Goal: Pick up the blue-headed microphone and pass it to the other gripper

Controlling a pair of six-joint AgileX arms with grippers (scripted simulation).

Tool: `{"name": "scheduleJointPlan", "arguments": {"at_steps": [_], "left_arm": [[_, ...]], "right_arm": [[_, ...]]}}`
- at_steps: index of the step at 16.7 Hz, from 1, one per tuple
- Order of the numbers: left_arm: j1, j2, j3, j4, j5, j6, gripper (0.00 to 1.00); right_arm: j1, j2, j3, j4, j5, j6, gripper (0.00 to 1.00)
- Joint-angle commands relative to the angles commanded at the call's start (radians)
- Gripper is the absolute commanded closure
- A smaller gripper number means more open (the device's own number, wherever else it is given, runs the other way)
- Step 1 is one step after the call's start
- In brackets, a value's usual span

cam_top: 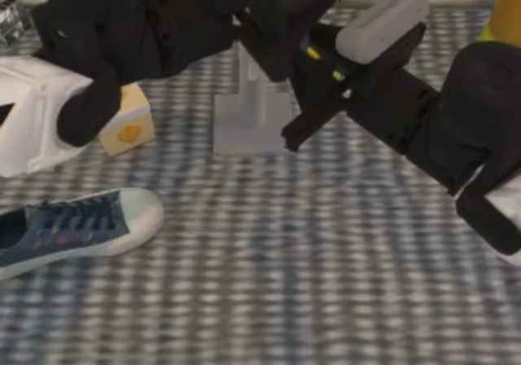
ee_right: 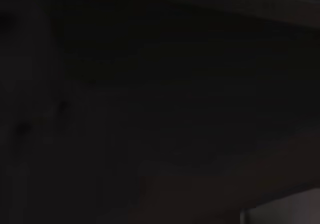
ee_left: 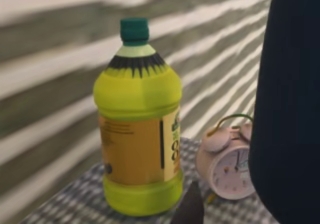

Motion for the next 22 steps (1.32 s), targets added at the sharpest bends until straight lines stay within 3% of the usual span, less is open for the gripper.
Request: {"name": "scheduleJointPlan", "arguments": {"at_steps": [4,13,22], "left_arm": [[0.0,0.0,0.0,0.0,0.0,0.0,0.98],[0.0,0.0,0.0,0.0,0.0,0.0,1.0],[0.0,0.0,0.0,0.0,0.0,0.0,1.0]], "right_arm": [[0.0,0.0,0.0,0.0,0.0,0.0,1.0],[0.0,0.0,0.0,0.0,0.0,0.0,1.0],[0.0,0.0,0.0,0.0,0.0,0.0,0.32]]}}
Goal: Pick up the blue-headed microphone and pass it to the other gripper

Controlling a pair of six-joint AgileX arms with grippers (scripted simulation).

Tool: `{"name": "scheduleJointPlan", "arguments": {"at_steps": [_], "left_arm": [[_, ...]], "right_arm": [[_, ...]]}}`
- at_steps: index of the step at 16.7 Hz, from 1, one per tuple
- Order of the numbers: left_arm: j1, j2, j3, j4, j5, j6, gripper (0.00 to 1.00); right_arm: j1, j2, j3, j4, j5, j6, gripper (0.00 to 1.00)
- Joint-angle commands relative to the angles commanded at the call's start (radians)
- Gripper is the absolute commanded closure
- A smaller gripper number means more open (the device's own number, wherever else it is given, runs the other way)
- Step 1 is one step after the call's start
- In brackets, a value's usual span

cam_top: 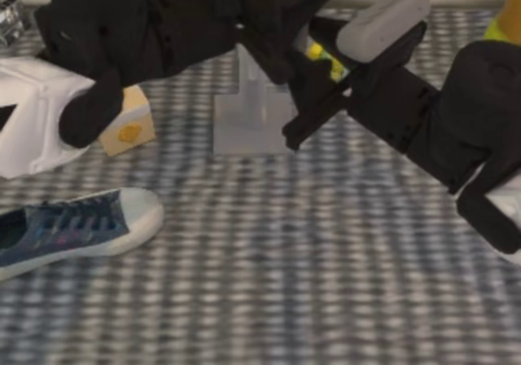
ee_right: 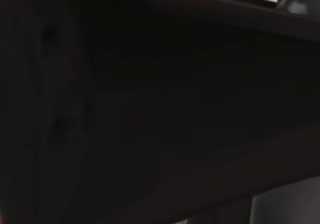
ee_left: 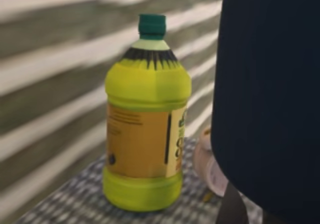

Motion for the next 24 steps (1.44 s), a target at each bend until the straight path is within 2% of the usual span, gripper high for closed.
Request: {"name": "scheduleJointPlan", "arguments": {"at_steps": [4,5,14,21,24], "left_arm": [[0.0,0.0,0.0,0.0,0.0,0.0,1.0],[0.0,0.0,0.0,0.0,0.0,0.0,1.0],[0.002,-0.004,0.001,-0.001,0.0,0.002,1.0],[0.135,-0.067,-0.06,-0.006,0.115,0.004,1.0],[0.16,-0.079,-0.072,-0.007,0.137,0.005,1.0]], "right_arm": [[0.0,0.0,0.0,0.0,0.0,0.0,0.02],[0.0,0.0,0.0,0.0,0.0,0.0,0.0],[-0.003,0.0,-0.005,0.0,0.001,-0.001,0.0],[-0.034,-0.225,-0.227,-0.003,-0.037,0.002,0.0],[-0.037,-0.26,-0.262,-0.002,-0.047,0.002,0.0]]}}
